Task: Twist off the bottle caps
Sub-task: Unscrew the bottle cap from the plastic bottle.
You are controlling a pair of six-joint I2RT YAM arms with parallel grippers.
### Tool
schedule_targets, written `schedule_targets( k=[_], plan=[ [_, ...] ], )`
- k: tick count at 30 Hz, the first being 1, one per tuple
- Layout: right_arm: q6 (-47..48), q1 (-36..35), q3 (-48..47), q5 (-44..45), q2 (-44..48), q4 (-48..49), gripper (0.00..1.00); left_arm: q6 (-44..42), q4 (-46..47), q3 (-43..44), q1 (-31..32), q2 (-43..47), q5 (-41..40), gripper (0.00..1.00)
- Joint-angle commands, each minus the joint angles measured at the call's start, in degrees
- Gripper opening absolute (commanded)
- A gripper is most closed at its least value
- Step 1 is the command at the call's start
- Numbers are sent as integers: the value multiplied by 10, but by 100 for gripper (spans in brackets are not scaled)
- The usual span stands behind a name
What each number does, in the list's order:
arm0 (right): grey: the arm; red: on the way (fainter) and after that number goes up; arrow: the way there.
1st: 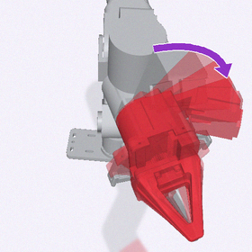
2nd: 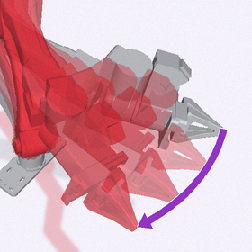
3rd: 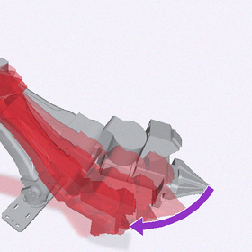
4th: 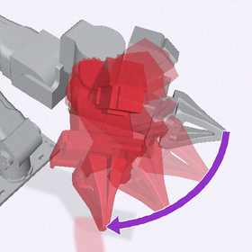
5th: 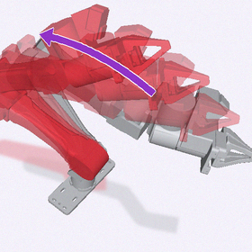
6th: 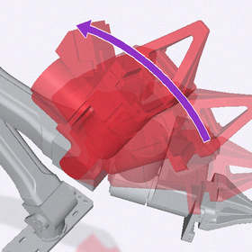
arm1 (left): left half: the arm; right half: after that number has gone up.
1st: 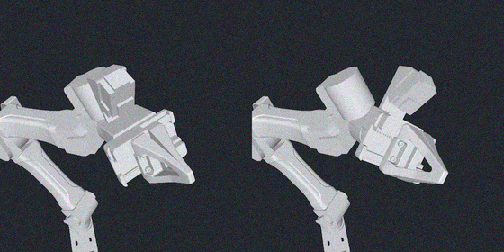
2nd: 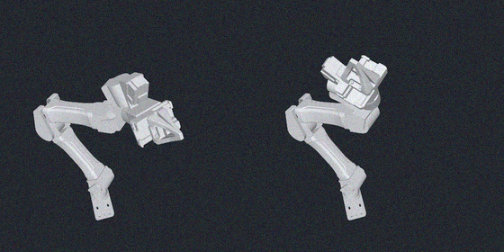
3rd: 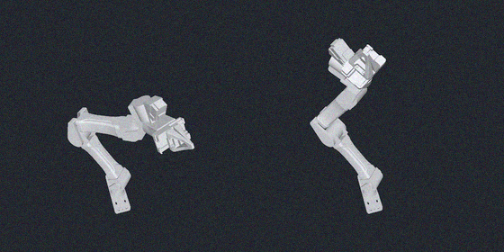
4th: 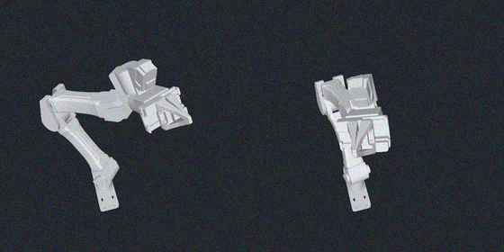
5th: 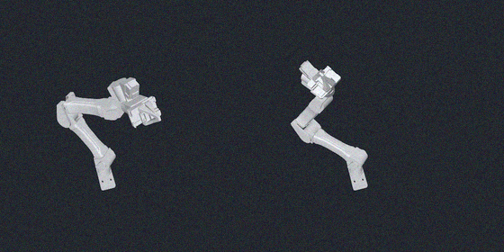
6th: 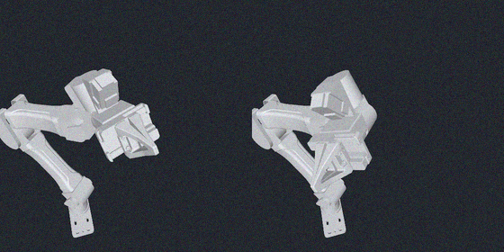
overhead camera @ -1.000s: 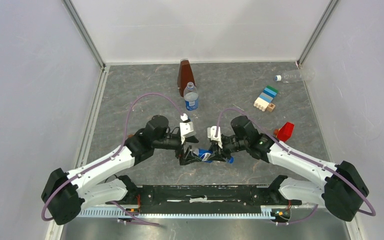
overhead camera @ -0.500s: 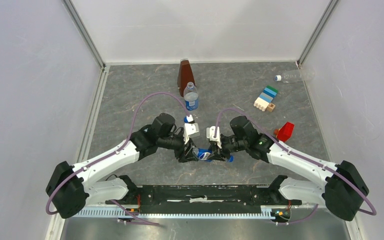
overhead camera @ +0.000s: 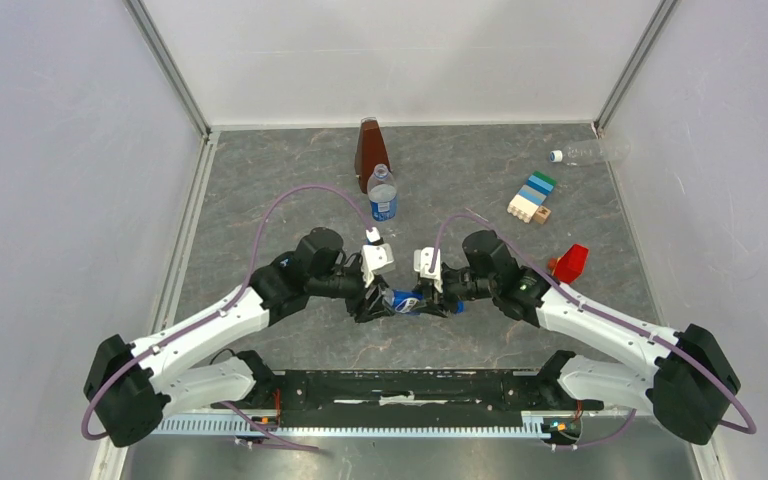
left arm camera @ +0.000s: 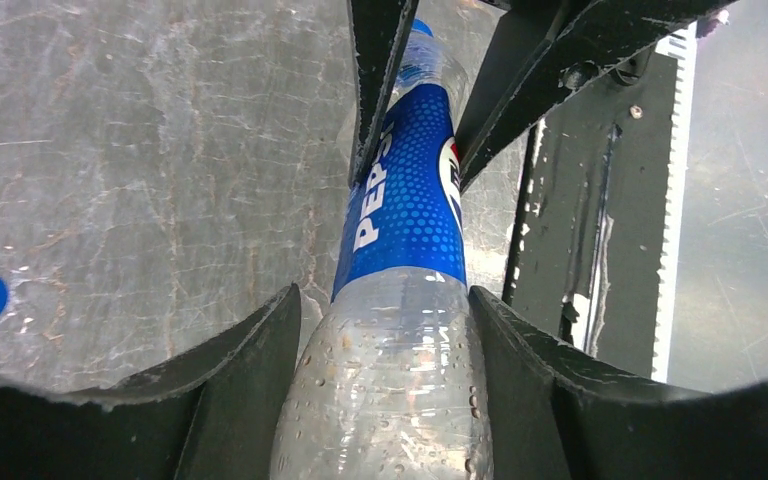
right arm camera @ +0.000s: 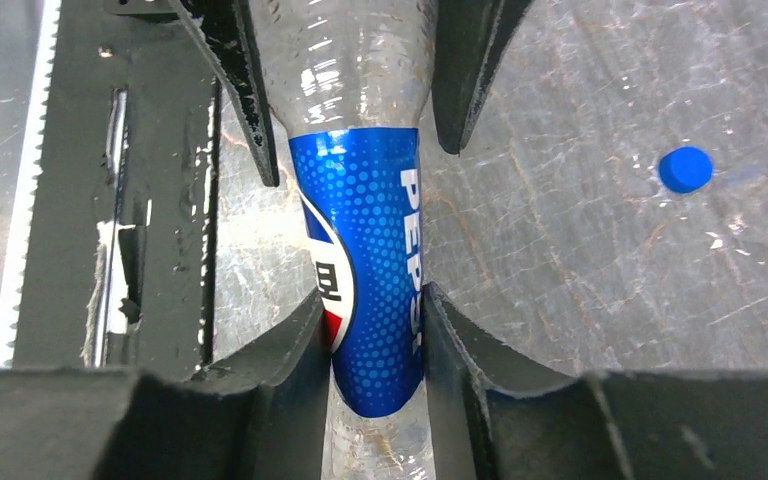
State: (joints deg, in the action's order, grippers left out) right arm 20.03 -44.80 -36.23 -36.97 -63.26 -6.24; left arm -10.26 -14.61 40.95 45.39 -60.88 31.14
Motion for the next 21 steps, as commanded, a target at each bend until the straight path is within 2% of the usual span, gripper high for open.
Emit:
schedule_targets(
  k=[1,4,8,12,17,21],
  plan=[
    [-42,-2,-28,36,11,58,44,-8,58,-9,-1,38,-49,2],
    [-54,-2,-29,51,11,80,62,-12,64,-17,-2,52,-56,2],
    [-68,-2,-28,88,14,86,70,-10,67,-23,-1,62,-81,2],
    [-101,0,-17,189,54,93,81,2,93,-40,-2,85,-131,2],
    [-191,13,-9,308,128,119,90,31,197,-97,-2,148,-186,2],
    [-287,30,-14,365,163,130,92,39,243,-129,-2,195,-197,2]
  ],
)
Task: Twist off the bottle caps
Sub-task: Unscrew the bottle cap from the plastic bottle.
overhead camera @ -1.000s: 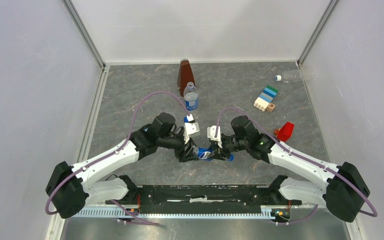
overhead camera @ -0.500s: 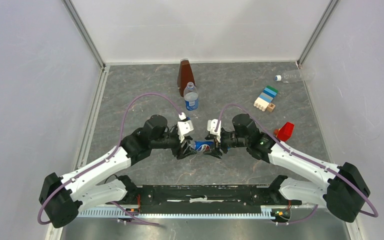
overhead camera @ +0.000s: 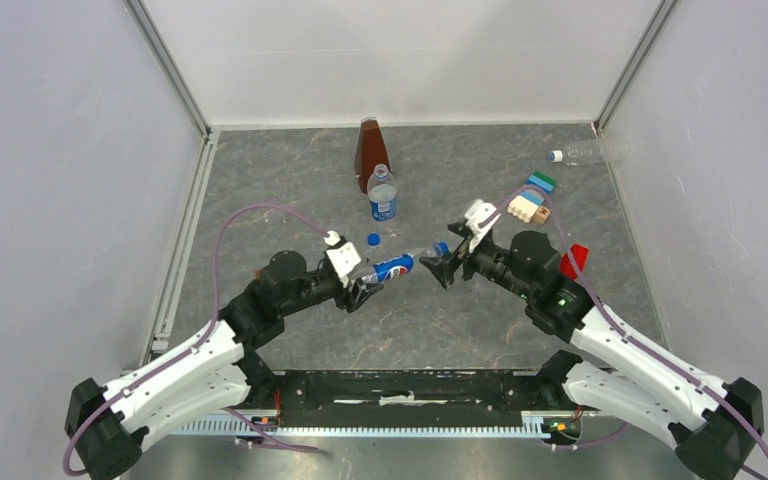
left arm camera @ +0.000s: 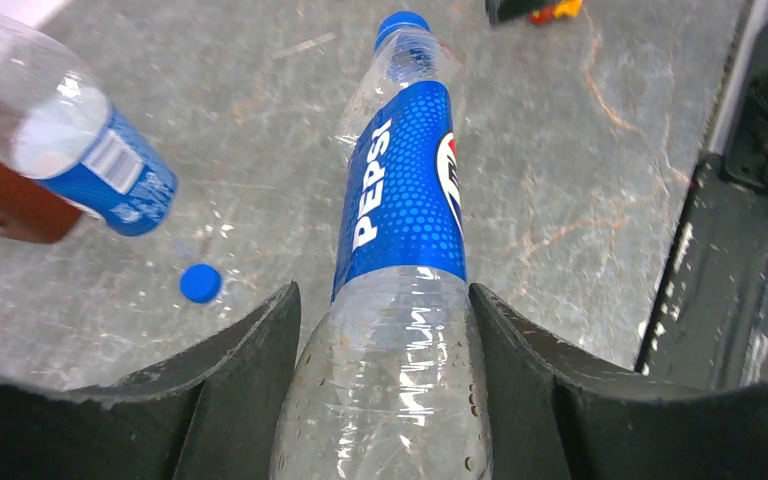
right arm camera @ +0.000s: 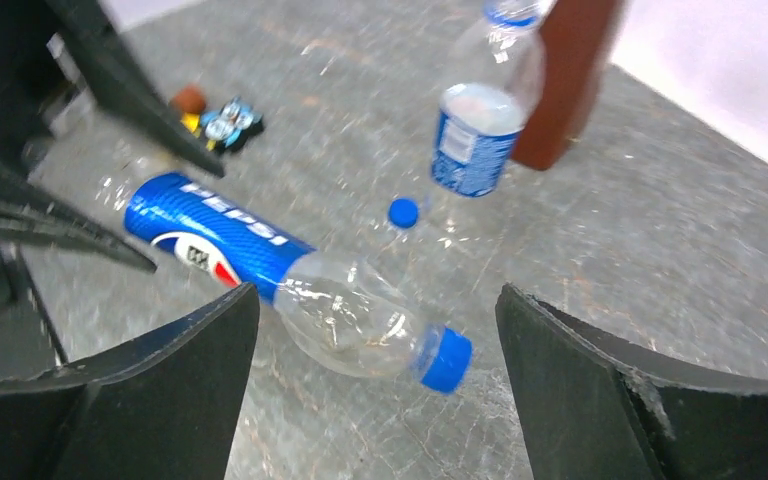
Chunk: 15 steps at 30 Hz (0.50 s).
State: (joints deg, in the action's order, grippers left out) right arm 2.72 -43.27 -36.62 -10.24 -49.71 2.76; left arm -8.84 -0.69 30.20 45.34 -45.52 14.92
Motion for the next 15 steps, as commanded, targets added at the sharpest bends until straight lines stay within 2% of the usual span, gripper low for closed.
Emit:
schedule_targets(
  k=[1,4,9,15],
  plan=[
    [-146,24,-10,120,30,43,92,26,113,-28,-1,49,-31,2],
    [-248,62,-1,137,32,54,92,32,144,-45,-2,72,-16,2],
    [-384,137,61,31,38,149,89,41,197,-69,-2,90,-6,2],
    [-482,175,108,-92,15,288,80,50,279,-108,-1,100,1,2]
  ],
)
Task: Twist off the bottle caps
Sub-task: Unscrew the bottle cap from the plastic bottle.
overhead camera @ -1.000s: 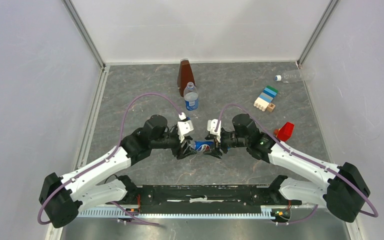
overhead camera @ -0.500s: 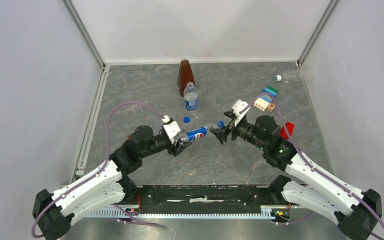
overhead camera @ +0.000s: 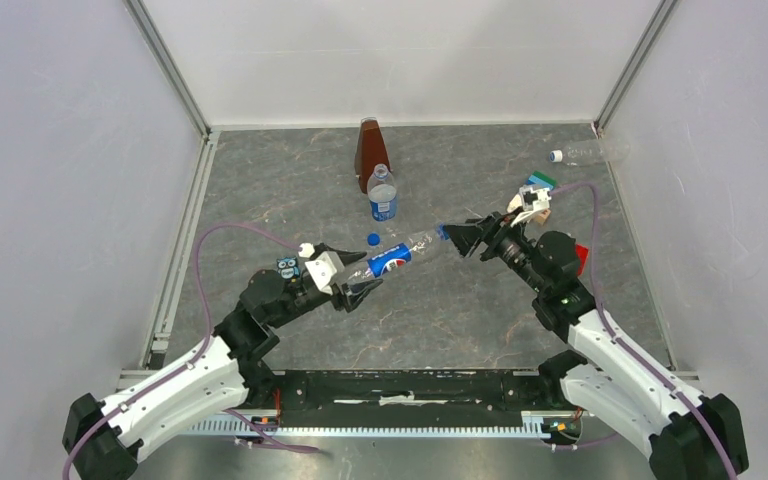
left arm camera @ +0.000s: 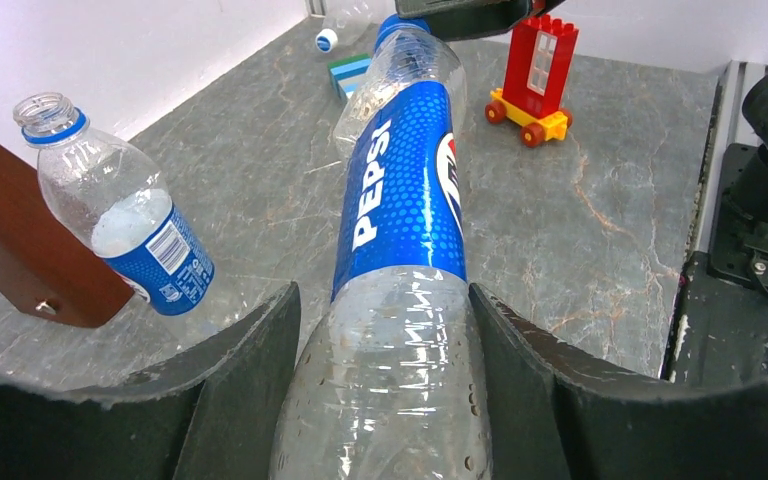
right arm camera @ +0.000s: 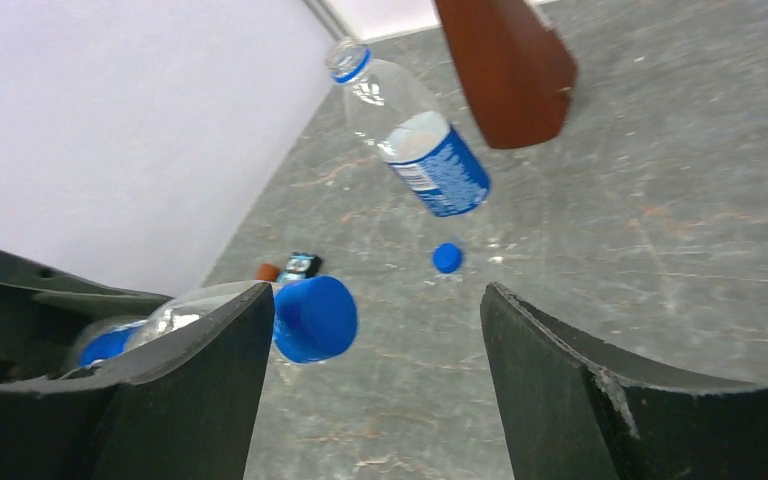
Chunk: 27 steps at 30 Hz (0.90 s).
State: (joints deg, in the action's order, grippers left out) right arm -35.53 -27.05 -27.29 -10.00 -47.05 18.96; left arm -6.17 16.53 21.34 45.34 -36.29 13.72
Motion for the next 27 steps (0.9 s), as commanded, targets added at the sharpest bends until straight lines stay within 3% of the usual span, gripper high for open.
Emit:
schedule_targets(
  k=[1,10,20,23,27],
  plan=[
    [-109,14,22,-106,-16,146,78,26,122,-25,-2,7,15,2],
    [-167,18,41,-157,-34,230,68,32,159,-39,-2,-9,11,2],
    [-203,19,68,-183,-48,345,43,27,167,-42,-2,-17,41,2],
    [-194,19,69,-185,-42,347,44,23,166,-40,-1,-23,52,2],
    [-192,19,73,-179,-33,347,63,24,165,-36,-2,-35,61,2]
  ],
)
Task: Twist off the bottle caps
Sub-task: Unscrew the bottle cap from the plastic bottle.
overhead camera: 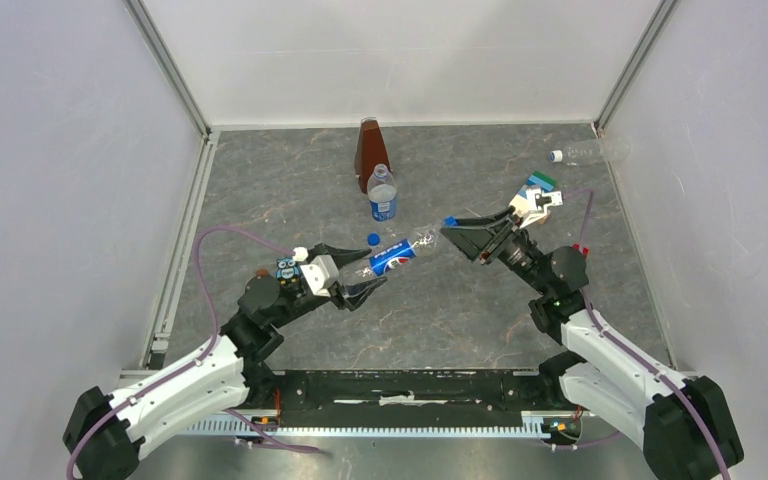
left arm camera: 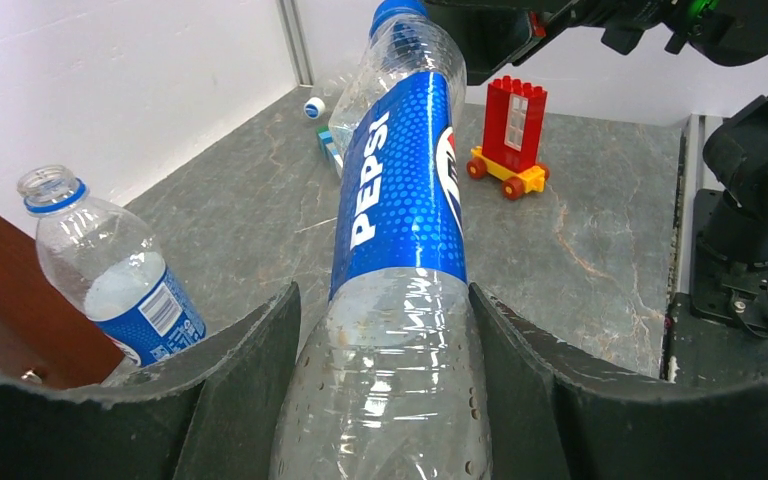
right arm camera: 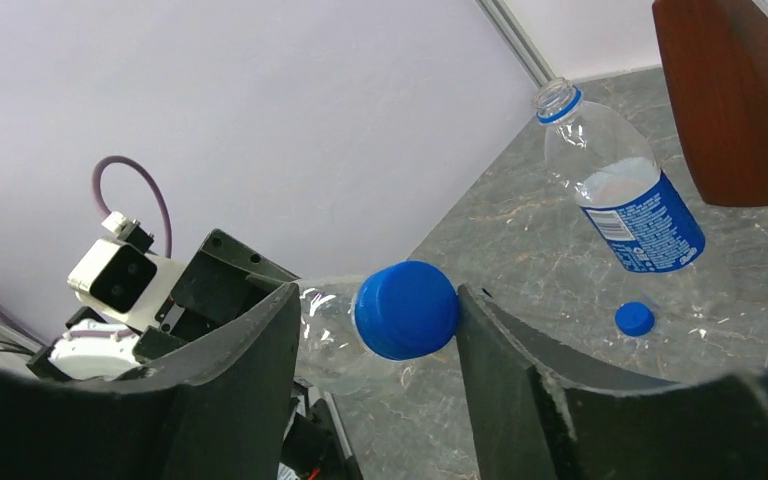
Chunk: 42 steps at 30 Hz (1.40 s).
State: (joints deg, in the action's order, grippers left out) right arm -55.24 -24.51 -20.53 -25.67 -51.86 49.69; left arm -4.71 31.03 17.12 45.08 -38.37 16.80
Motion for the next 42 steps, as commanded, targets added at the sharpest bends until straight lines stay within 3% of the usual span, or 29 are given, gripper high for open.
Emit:
schedule_targets(
  k=[1,3,9,12,13,14,16,18,19,26,30,34,38,42],
  plan=[
    [3,-6,7,-19,17,41,65,9,20,7,1,-16,32,2],
    [0,-6,9,-16,15,46,63,9,19,10,1,-19,36,2],
    [-20,-6,12,-33,-3,89,43,4,18,11,2,-20,33,2],
    [-19,-6,11,-41,-8,103,27,0,10,13,1,-23,34,6],
    [-15,-6,9,-45,-9,103,23,1,8,14,1,-24,33,14],
    [-10,-6,7,-50,-10,102,18,1,4,16,1,-25,31,30],
    [9,-6,-2,-57,-11,82,12,-1,0,18,1,-27,30,43],
    [43,-6,-16,-61,-8,44,8,-2,-6,20,1,-30,27,66],
    [60,-6,-23,-61,-6,22,6,-2,-11,21,1,-32,24,71],
    [203,-6,-79,-8,16,-185,0,-18,-68,41,1,-45,-7,82],
    [245,-10,-91,2,16,-231,0,-16,-61,40,1,-58,0,89],
    [312,-34,-128,35,2,-319,0,-9,-74,63,1,-98,19,89],
    [323,-55,-130,92,9,-333,0,-4,-85,87,3,-142,42,88],
    [326,-71,-138,95,1,-336,0,-3,-84,102,10,-175,39,88]
  ],
)
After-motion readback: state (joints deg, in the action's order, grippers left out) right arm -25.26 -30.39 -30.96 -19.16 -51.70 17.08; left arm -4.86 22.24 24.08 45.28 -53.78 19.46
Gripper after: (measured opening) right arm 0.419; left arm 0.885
